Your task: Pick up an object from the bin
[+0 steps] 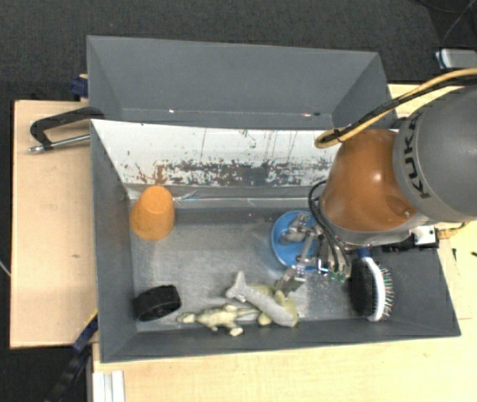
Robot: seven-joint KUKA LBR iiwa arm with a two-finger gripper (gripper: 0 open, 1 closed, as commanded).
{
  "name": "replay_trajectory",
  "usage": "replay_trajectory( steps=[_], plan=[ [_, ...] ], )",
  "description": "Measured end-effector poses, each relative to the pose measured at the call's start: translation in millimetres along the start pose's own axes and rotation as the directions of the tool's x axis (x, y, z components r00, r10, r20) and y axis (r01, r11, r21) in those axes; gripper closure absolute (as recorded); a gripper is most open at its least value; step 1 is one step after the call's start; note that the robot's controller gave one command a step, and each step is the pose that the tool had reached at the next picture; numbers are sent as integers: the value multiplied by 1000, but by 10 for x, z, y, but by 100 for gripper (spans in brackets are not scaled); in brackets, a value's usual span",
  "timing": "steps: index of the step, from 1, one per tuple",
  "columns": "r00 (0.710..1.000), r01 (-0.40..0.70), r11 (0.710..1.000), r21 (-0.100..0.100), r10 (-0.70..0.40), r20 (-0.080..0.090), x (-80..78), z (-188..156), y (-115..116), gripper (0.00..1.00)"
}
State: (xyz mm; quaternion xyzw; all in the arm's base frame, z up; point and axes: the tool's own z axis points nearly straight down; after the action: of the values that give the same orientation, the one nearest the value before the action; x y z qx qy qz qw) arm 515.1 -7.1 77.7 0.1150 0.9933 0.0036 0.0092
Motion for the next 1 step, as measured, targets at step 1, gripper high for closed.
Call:
replay_trajectory(
  steps=[1],
  plan=[
    [1000, 2, 1000, 5, -2, -12, 28, -4, -20, 100]
  ],
)
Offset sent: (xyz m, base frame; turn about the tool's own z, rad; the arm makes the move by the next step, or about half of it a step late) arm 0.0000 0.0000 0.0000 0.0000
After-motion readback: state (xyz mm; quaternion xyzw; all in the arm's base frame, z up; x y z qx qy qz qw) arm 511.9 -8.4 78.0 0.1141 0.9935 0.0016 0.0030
